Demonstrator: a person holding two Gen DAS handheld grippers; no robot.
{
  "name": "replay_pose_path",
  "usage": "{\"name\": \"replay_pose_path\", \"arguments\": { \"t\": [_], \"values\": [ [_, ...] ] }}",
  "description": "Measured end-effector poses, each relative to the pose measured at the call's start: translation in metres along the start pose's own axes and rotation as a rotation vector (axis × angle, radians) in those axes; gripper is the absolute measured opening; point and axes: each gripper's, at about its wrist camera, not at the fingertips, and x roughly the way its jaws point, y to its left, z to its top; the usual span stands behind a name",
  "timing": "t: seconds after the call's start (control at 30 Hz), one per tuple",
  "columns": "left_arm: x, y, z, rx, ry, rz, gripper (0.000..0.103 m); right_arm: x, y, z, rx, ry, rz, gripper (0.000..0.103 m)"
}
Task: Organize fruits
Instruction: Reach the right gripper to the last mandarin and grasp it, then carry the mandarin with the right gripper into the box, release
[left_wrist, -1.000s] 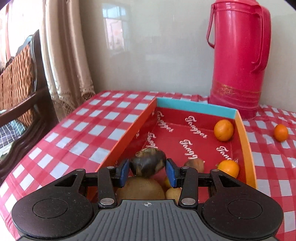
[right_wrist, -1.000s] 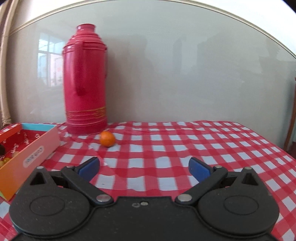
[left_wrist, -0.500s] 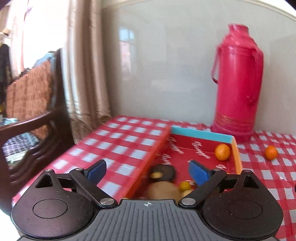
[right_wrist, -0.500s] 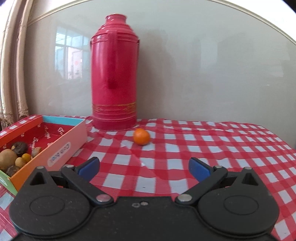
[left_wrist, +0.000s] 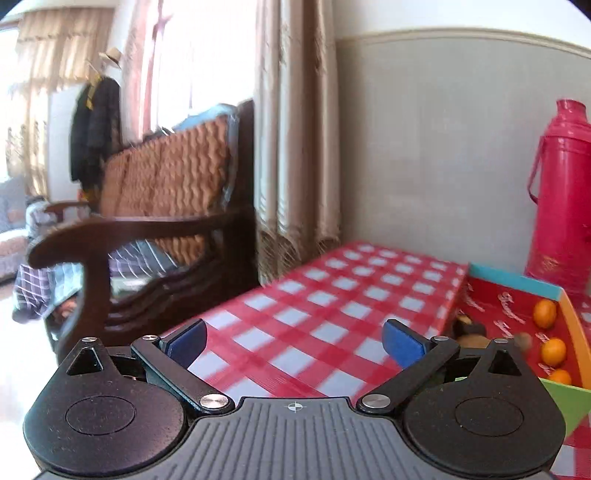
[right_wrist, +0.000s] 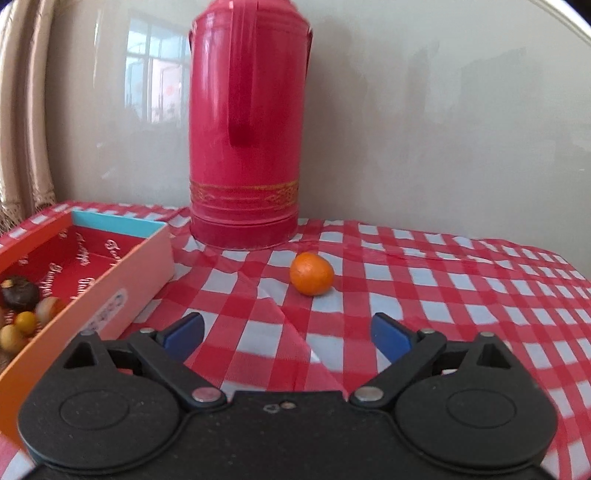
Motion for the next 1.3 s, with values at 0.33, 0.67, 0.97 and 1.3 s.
{"name": "replay_pose_path", "arguments": {
  "t": [0.33,0.67,0.97,1.3],
  "values": [
    [0.001,0.008,-0.003,-0.008,-0.016,0.017,0.103,0.079,-0.017,0.032,0.073,0.125,0.002,0.068],
    [0.001,0.004,-0.005,0.003,-0.006,0.001,0.103,0.094,-0.013,0.034,0.068,0.154,-0.001,0.033],
    [0.003,0.008,-0.003,-0.013,0.007,0.009,0.103,0.058,-0.004,0.041,0.041,0.073,0.062,0.032],
    [0.002,0.014,-0.004,-0.03,0.012,0.012,0.103,-0.024,0.052,0.04,-0.063,-0.001,0.306,0.032]
  ]
}}
